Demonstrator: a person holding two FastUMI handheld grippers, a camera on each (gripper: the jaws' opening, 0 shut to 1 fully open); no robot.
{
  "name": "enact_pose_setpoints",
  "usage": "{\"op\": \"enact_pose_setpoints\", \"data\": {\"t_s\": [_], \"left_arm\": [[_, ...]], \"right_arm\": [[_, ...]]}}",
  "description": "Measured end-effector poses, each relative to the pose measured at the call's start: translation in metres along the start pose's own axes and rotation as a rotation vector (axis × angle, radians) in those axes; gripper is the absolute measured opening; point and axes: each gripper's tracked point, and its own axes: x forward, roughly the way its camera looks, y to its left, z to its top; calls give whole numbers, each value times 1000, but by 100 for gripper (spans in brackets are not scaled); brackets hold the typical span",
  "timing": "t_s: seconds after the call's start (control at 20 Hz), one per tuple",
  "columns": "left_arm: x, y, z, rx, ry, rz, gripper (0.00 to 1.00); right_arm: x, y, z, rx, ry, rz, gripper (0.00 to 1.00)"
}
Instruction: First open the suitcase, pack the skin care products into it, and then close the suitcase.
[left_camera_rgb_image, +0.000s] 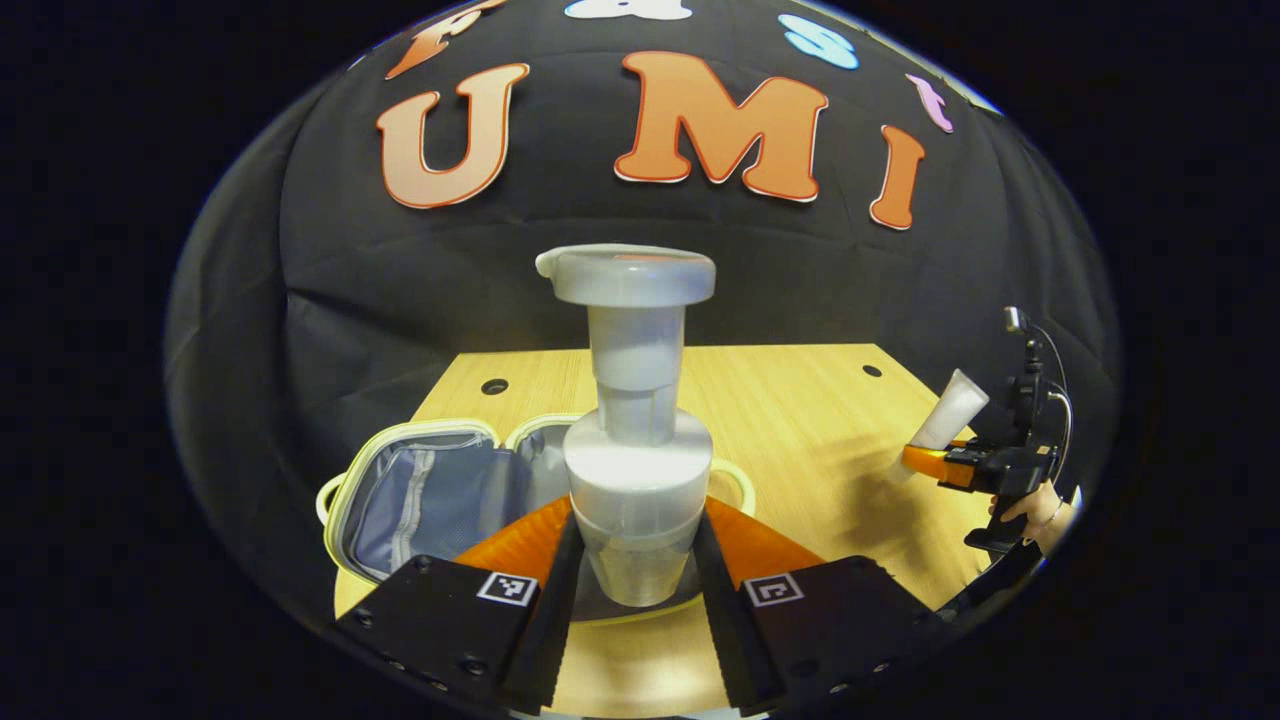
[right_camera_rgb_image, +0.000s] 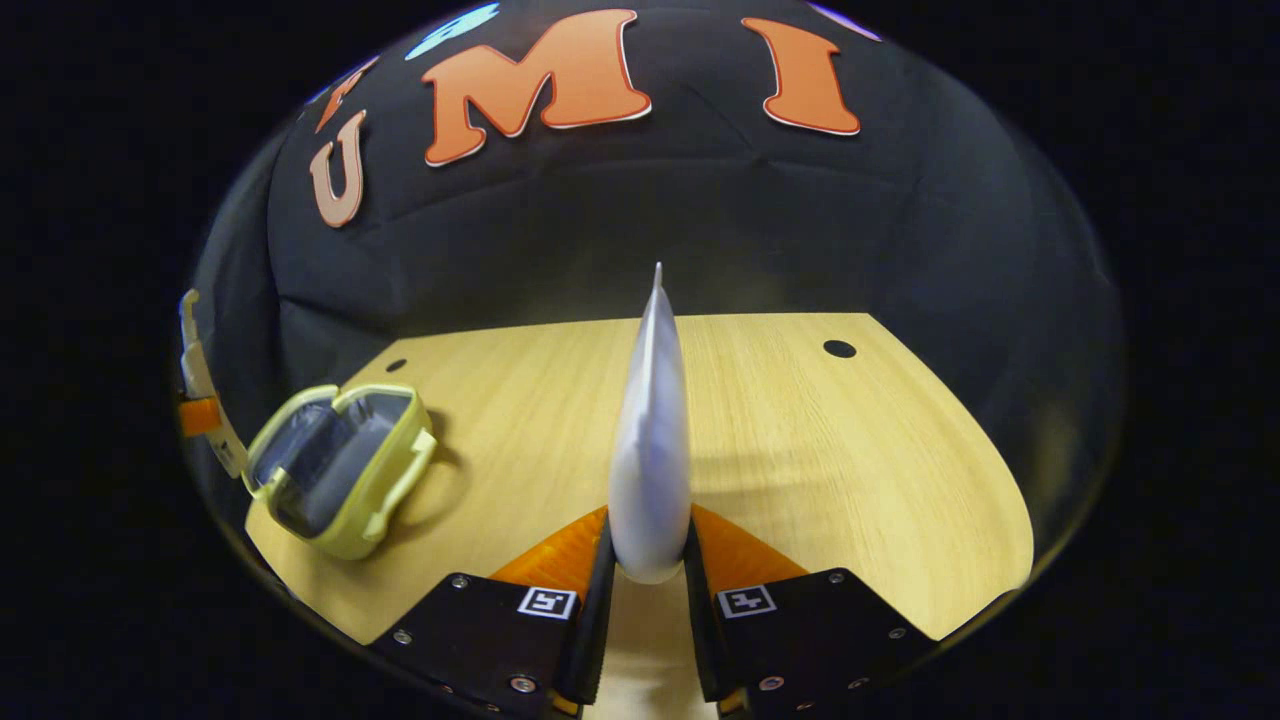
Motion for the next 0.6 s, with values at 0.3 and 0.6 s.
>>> {"op": "enact_pose_setpoints", "data": {"t_s": [0.3,0.6], "left_arm": [[24,38,-4,60,217,-122,60],[88,61,-57,26,453,-187,60]], "right_arm": [[-30,41,25,106,-40,10,37],[-63,57,38,233,-84,-3,37]]}}
